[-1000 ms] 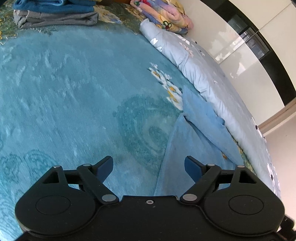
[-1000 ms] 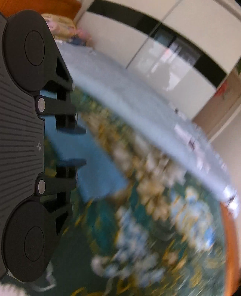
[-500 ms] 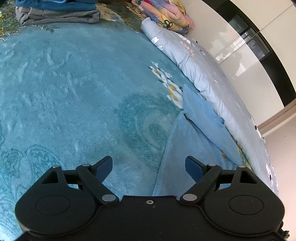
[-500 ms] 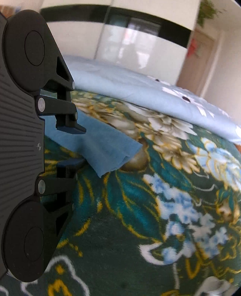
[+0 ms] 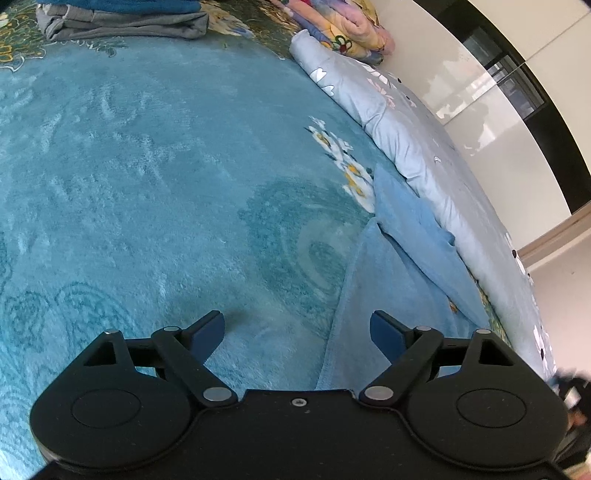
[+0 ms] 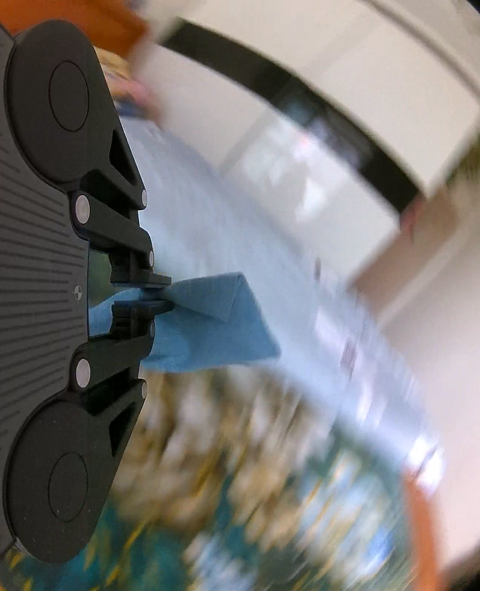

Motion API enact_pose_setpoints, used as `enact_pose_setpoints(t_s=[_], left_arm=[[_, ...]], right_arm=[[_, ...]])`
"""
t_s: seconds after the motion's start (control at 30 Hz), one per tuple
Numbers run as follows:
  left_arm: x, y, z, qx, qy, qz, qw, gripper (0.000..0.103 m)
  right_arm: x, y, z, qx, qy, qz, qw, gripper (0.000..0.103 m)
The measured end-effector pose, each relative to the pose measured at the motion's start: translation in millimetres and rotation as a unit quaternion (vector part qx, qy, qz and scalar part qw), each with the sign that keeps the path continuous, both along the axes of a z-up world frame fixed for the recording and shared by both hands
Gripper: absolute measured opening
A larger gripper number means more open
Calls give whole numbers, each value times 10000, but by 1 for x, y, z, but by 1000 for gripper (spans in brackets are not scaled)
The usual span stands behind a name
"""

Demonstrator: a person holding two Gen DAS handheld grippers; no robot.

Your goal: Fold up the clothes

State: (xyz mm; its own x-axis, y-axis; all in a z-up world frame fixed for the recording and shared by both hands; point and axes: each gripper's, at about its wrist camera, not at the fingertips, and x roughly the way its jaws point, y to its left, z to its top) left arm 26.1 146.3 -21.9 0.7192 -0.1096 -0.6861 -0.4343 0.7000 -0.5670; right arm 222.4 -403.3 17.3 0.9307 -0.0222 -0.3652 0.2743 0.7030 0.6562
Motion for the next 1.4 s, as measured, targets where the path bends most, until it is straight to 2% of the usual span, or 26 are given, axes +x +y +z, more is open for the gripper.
enact_pose_setpoints(t_s=[0.1, 0.17, 0.23, 0.3, 0.43, 0.53, 0.7, 0.8, 0.83, 0.87, 0.93, 1.1, 1.23, 1.33, 1.4], left_arm=[[0, 3, -1, -9, -10, 13, 10000, 85], [1, 5, -1, -13, -23, 16, 10000, 85], [1, 8, -1, -3, -40, 34, 10000, 85], [2, 12, -2, 6, -43, 74, 10000, 85], [4, 19, -2, 12, -32, 130, 9999, 85], [12, 20, 0, 67, -18, 119, 9999, 85], [43, 8, 14, -7, -272, -268, 9993, 85], [67, -7, 22, -199, -456, -633, 9968, 86], [75, -13, 24, -273, -500, -751, 9955, 86], [84, -19, 25, -347, -543, -870, 9941, 86], [100, -30, 26, -439, -610, -1072, 9914, 86], [146, -65, 21, -463, -534, -1566, 9851, 86], [177, -84, -1, -464, -106, -1670, 9848, 83], [186, -87, -14, -595, 18, -1618, 9850, 82], [190, -82, -18, -886, -12, -1448, 9855, 82]], right_arm=[[20, 46, 38, -620, -479, 759, 9940, 5], [29, 78, 53, -915, -677, 1275, 9853, 5], [35, 114, 57, -1207, -686, 1891, 9721, 5], [39, 147, 49, -1601, -510, 2423, 9555, 5], [33, 212, 10, -2307, 56, 3541, 9063, 5], [26, 248, -20, -2655, 573, 4071, 8721, 5], [16, 278, -48, -3062, 1133, 4275, 8430, 9], [0, 275, -45, -3122, 1093, 4470, 8312, 25], [-5, 269, -41, -3068, 1028, 4489, 8330, 37], [-10, 261, -35, -3007, 949, 4471, 8371, 40], [-19, 246, -27, -2885, 821, 4395, 8467, 40], [-24, 194, -24, -2376, 854, 3799, 8899, 40], [-27, 147, -33, -1856, 1243, 3214, 9202, 40], [-29, 126, -37, -1674, 1354, 3033, 9282, 40], [-29, 121, -38, -1697, 1386, 2965, 9296, 40]])
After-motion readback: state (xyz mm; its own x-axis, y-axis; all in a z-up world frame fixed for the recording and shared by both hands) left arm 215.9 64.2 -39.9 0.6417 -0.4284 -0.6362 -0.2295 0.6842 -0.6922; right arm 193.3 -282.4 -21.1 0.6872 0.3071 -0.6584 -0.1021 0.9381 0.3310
